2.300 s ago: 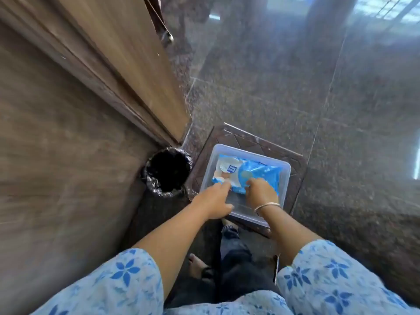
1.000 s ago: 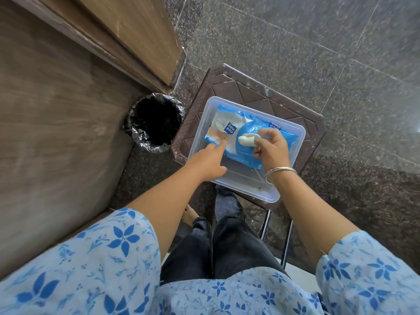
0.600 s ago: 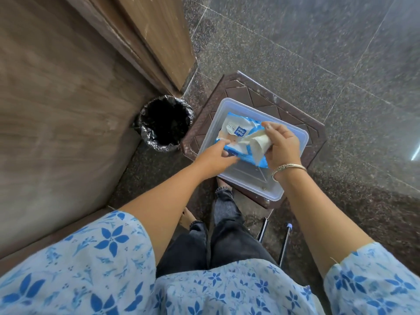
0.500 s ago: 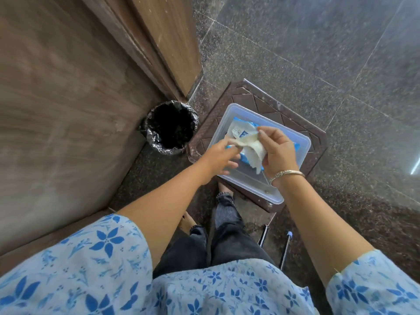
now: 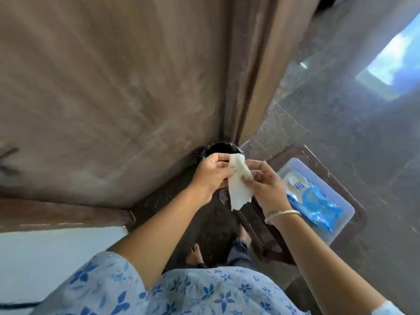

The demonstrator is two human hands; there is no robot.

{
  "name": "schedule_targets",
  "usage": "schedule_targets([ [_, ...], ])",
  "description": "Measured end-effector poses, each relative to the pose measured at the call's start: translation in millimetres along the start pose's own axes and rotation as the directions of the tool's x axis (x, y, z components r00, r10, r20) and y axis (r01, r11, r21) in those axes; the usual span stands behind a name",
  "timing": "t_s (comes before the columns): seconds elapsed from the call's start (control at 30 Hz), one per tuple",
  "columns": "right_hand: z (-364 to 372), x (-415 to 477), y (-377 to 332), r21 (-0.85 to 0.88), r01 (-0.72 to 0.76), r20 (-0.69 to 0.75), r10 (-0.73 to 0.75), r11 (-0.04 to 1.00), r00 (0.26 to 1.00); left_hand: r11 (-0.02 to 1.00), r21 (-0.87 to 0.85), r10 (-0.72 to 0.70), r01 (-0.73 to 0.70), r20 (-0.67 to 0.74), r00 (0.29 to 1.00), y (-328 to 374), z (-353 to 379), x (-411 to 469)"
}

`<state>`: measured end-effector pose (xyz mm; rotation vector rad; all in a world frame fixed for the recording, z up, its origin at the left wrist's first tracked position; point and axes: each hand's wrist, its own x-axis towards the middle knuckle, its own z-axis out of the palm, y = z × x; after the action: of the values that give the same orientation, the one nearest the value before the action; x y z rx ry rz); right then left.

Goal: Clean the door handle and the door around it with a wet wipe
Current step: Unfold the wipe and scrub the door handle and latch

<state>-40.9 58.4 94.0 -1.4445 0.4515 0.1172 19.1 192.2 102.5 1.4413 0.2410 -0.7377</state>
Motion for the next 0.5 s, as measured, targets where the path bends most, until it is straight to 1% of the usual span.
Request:
schedule_targets([
  [0.07,33,-4,-13,-0.055,0.04,0.049,-0.037,0.998,0.998,0.996,0.018,0.084,-0.083,-0.061,0.995,11,-30,-20],
  [0.13,64,-8,-27,-0.066,0.066,0.102,-0.059,0.996,0.993,0.987,0.033,0.161,-0.158,-0.096,0.982,18,-61,-41],
  [0.23,109,-15,-44,-0.029,0.093,0.259,-0.082,0.995,0.962,0.962,0.047,0.273,-0.269,-0.156,0.949,28,-105,-75],
  [0.33,152,-24,-56,0.029,0.093,0.366,-0.097,0.995,0.925,0.934,0.059,0.355,-0.352,-0.247,0.902,36,-144,-107],
  [0.5,208,-32,-70,0.029,0.159,0.478,-0.153,0.987,0.865,0.874,0.115,0.477,-0.471,-0.381,0.792,44,-189,-144],
])
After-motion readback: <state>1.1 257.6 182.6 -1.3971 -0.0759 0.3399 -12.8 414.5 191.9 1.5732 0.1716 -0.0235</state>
